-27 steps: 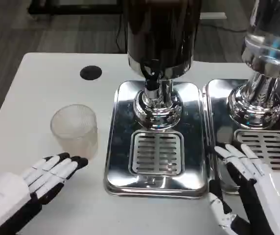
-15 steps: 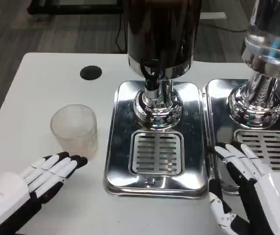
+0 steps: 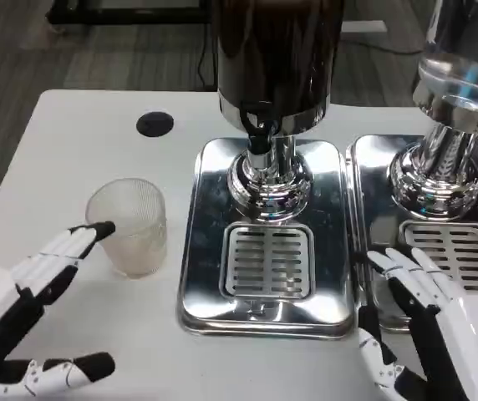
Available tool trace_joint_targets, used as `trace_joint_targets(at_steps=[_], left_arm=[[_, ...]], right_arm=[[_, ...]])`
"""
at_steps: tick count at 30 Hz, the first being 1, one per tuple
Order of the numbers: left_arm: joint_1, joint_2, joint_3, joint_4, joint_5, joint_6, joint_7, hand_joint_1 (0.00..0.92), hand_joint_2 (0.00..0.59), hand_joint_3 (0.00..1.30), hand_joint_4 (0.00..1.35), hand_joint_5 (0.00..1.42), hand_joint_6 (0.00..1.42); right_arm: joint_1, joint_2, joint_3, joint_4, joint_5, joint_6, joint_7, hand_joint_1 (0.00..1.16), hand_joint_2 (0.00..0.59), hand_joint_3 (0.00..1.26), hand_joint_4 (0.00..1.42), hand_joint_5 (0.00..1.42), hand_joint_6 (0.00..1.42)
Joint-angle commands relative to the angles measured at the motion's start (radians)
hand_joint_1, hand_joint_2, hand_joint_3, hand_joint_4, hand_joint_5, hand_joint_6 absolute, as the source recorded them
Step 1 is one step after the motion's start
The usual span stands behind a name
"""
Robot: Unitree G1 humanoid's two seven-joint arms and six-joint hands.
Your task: Grasp the cup under the faucet to collect the drink, then remove the cup.
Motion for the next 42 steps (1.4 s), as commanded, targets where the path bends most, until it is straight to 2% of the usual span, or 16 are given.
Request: trace_joint_targets(at_steps=[1,8,12,17,25,32,42], left_arm=[[-0.022,-0.038,0.021,0.012,-0.085,0.055,-0.066,0.000,0.062,0.00,0.00,0.05,0.19],[-0.055,-0.073,0.055,-0.008,-0.106,0.120,-0.097,0.000,0.053,0.00,0.00,0.09,0.18],[-0.096,-0.093,0.045,-0.012,-0.095,0.230,-0.131,0.000,0.044,0.00,0.00,0.06,0.13],[-0.145,-0.109,0.027,0.015,-0.089,0.295,-0.155,0.000,0.043,0.00,0.00,0.02,0.11],[-0.264,-0.133,-0.004,0.107,-0.094,0.353,-0.197,0.000,0.034,0.00,0.00,0.01,0.10],[-0.338,-0.155,-0.036,0.159,-0.088,0.390,-0.211,0.000,0.033,0.00,0.00,0.00,0.10],[-0.441,-0.190,-0.087,0.299,-0.077,0.427,-0.224,0.000,0.036,0.00,0.00,0.01,0.11]], right_arm=[[0.008,0.002,-0.008,-0.013,0.011,-0.005,0.005,0.39,0.531,0.26,0.19,0.12,0.23],[0.003,0.006,-0.004,-0.009,0.013,-0.006,0.007,0.39,0.531,0.28,0.20,0.13,0.23],[0.003,0.006,-0.002,-0.007,0.016,-0.009,0.005,0.39,0.531,0.28,0.20,0.13,0.24],[0.012,0.005,-0.004,-0.011,0.018,-0.012,0.000,0.39,0.531,0.29,0.21,0.14,0.25],[0.013,0.024,0.005,-0.011,0.013,0.001,0.000,0.39,0.531,0.30,0.23,0.16,0.26],[0.021,0.023,-0.008,-0.021,0.018,0.003,0.007,0.39,0.531,0.30,0.23,0.17,0.29],[0.016,0.036,-0.004,-0.022,0.019,0.000,0.016,0.39,0.531,0.30,0.23,0.18,0.30]])
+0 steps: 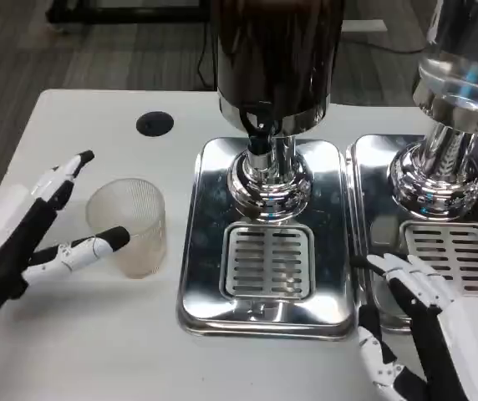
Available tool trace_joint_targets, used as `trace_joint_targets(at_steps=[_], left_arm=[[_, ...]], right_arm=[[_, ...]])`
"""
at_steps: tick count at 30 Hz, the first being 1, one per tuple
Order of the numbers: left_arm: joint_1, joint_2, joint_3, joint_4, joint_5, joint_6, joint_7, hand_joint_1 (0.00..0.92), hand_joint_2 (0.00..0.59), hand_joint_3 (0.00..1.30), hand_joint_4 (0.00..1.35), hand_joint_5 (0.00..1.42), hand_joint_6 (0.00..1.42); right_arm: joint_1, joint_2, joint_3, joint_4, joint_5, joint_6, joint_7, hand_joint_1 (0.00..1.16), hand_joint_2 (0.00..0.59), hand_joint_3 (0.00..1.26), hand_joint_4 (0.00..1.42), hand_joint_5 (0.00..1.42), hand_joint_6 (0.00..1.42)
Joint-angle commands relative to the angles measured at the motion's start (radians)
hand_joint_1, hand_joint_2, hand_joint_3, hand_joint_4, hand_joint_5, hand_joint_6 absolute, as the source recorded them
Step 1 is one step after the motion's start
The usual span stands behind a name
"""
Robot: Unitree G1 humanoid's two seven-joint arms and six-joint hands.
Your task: Grasp the cup under the faucet to collect the drink, then remove the cup.
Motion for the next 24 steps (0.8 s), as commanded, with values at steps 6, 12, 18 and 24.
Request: trace_joint_targets(at_steps=[6,12,18,24], left_arm=[[-0.080,-0.022,-0.045,0.126,0.025,0.010,-0.018,0.000,0.036,0.00,0.00,0.01,0.11],[-0.116,-0.024,-0.079,0.165,0.040,0.008,-0.009,0.000,0.023,0.00,0.00,0.01,0.11],[-0.142,-0.021,-0.111,0.175,0.072,0.015,0.014,0.040,0.013,0.00,0.00,0.02,0.09],[-0.157,-0.021,-0.137,0.184,0.111,0.032,0.050,0.144,0.023,0.00,0.00,0.04,0.13]], right_arm=[[0.008,0.001,-0.007,-0.016,0.007,-0.002,0.013,0.39,0.531,0.30,0.24,0.18,0.30],[0.007,0.005,-0.005,-0.016,0.008,-0.003,0.012,0.39,0.529,0.31,0.24,0.18,0.33],[0.006,0.014,0.000,-0.008,0.008,-0.001,0.008,0.39,0.527,0.32,0.24,0.18,0.33],[0.004,0.014,0.006,-0.004,0.004,-0.002,0.009,0.39,0.526,0.32,0.24,0.19,0.34]])
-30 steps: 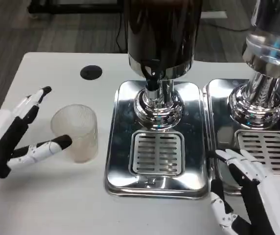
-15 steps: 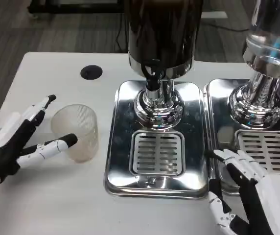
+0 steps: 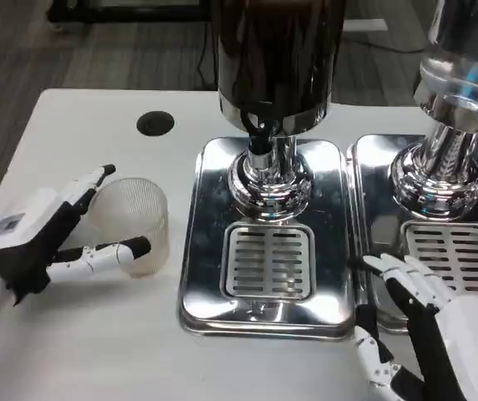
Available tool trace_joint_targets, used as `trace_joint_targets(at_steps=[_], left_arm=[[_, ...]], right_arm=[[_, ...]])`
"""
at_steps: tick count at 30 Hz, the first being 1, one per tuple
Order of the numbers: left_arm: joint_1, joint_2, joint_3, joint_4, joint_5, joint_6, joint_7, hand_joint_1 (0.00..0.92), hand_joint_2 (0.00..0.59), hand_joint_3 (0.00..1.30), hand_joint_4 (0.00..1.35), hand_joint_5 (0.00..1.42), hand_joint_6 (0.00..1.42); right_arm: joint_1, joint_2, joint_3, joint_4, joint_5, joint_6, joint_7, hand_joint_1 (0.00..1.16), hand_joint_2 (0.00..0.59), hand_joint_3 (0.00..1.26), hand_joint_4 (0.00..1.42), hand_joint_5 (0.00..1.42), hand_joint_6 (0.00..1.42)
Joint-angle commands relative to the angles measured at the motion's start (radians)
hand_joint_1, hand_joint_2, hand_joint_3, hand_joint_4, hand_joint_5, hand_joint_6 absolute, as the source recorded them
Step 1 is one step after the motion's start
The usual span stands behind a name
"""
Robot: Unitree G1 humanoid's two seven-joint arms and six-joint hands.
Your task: Grasp the cup under the faucet to collect the drink, then remove the cup.
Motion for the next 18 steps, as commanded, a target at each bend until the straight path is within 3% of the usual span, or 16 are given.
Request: trace_joint_targets(at_steps=[1,12,18], left_arm=[[-0.017,-0.002,-0.024,0.013,0.033,0.019,0.027,0.148,0.023,0.00,0.00,0.04,0.13],[-0.013,-0.027,-0.035,0.041,0.063,0.007,0.143,0.205,0.034,0.00,0.00,0.09,0.16],[-0.018,-0.036,-0.050,0.074,0.068,-0.029,0.197,0.212,0.069,0.08,0.08,0.18,0.23]], right_arm=[[0.004,0.004,0.004,0.000,0.002,-0.002,0.001,0.39,0.526,0.32,0.24,0.19,0.34],[0.012,0.005,0.008,-0.006,0.007,-0.002,0.002,0.39,0.526,0.33,0.25,0.19,0.36],[0.015,0.007,0.003,-0.010,0.013,0.000,0.004,0.39,0.526,0.33,0.26,0.20,0.37]])
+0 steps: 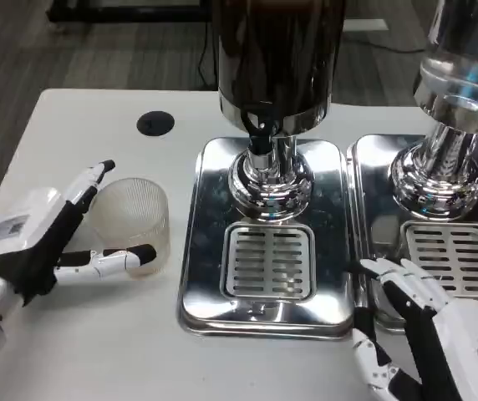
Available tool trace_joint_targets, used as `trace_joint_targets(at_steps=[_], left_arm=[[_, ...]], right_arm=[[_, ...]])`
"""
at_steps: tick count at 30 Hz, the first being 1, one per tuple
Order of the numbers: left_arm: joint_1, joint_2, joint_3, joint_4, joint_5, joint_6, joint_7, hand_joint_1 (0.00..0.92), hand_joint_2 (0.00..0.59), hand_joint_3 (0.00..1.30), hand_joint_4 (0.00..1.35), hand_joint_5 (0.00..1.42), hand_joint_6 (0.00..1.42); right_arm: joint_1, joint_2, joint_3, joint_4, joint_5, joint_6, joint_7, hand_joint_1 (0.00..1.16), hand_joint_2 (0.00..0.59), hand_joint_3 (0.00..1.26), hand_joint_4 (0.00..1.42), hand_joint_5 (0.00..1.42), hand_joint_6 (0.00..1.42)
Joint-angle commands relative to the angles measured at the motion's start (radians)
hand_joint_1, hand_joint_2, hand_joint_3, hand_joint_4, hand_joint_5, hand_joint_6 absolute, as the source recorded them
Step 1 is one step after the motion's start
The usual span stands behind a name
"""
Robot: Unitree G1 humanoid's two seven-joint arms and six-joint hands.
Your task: Grasp the cup under the faucet to collect the drink, then remove the cup.
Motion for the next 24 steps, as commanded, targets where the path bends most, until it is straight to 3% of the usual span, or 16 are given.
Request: trace_joint_targets(at_steps=[1,12,24], left_arm=[[-0.014,-0.011,-0.017,0.041,0.011,-0.033,0.043,0.212,0.071,0.09,0.09,0.19,0.24],[-0.031,-0.029,-0.022,0.121,-0.003,-0.111,0.070,0.242,0.149,0.21,0.25,0.33,0.39],[-0.030,-0.028,-0.013,0.150,-0.005,-0.168,0.149,0.151,0.220,0.31,0.38,0.51,0.65]], right_arm=[[0.010,0.006,-0.005,-0.012,0.014,0.000,0.005,0.39,0.526,0.33,0.26,0.20,0.37],[0.018,0.007,-0.006,-0.017,0.027,-0.002,0.009,0.40,0.518,0.33,0.27,0.22,0.38],[0.022,0.000,-0.014,-0.016,0.052,-0.015,0.013,0.41,0.517,0.33,0.29,0.22,0.31]])
